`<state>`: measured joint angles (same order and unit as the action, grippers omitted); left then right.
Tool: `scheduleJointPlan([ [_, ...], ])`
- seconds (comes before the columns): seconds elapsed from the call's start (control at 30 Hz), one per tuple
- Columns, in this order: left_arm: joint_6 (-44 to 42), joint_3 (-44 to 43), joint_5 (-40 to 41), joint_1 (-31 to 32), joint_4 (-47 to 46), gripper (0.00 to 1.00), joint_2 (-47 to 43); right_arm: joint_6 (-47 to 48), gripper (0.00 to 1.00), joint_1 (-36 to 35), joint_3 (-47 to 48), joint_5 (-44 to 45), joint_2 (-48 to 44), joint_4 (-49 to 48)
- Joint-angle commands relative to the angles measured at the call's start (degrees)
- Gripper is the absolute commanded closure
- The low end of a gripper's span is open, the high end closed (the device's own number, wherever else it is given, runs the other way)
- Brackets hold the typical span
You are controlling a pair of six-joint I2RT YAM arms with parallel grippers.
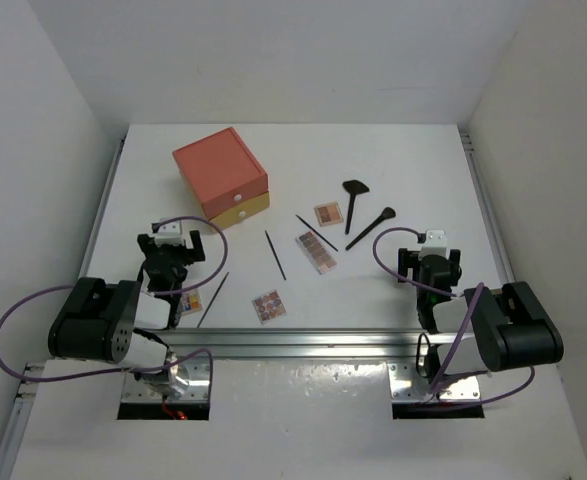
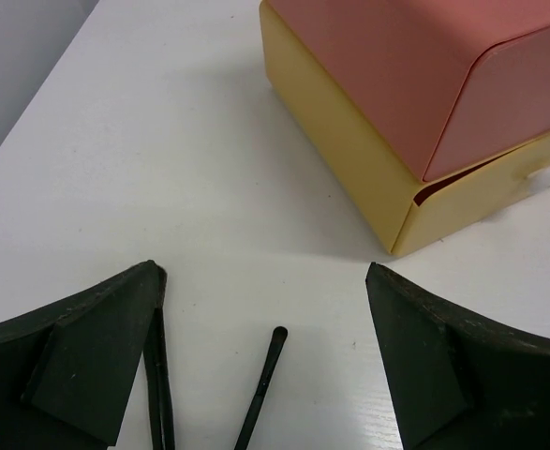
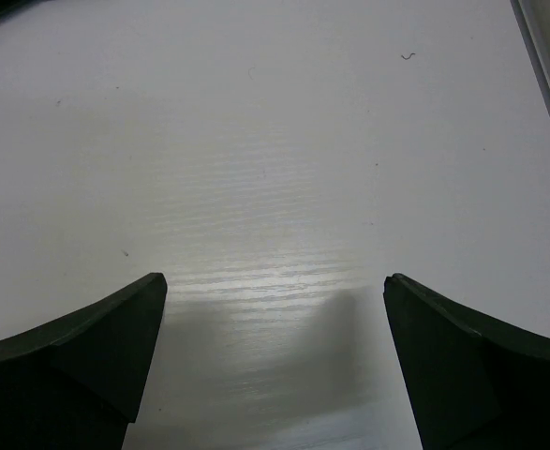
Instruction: Organize the makeup
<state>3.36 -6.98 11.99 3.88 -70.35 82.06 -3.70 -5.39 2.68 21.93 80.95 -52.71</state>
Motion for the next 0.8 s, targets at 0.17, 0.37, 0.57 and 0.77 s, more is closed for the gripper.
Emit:
scheduleJointPlan([
  [0.17, -8.40, -3.63, -10.10, 0.60, 18.60, 0.01, -18.88, 3.09, 0.00, -3.48, 3.28, -1.28, -10.62, 17.77],
  [0.37, -12.38, -8.13, -2.49, 5.16, 44.31, 0.01, -42.31, 18.80, 0.00, -11.65, 25.59, -6.12, -15.83, 44.42],
  [0.57, -10.32, -27.34, 1.19, 10.88, 65.21, 0.01, -39.64, 25.80, 0.00, -22.29, 63.02, 16.79, 5.92, 70.17],
  [0.77, -5.46, -62.50, -0.99, 11.59, 94.49, 0.01, -15.91, 13.83, 0.00, -25.38, 107.23, -5.28, 27.41, 101.74],
])
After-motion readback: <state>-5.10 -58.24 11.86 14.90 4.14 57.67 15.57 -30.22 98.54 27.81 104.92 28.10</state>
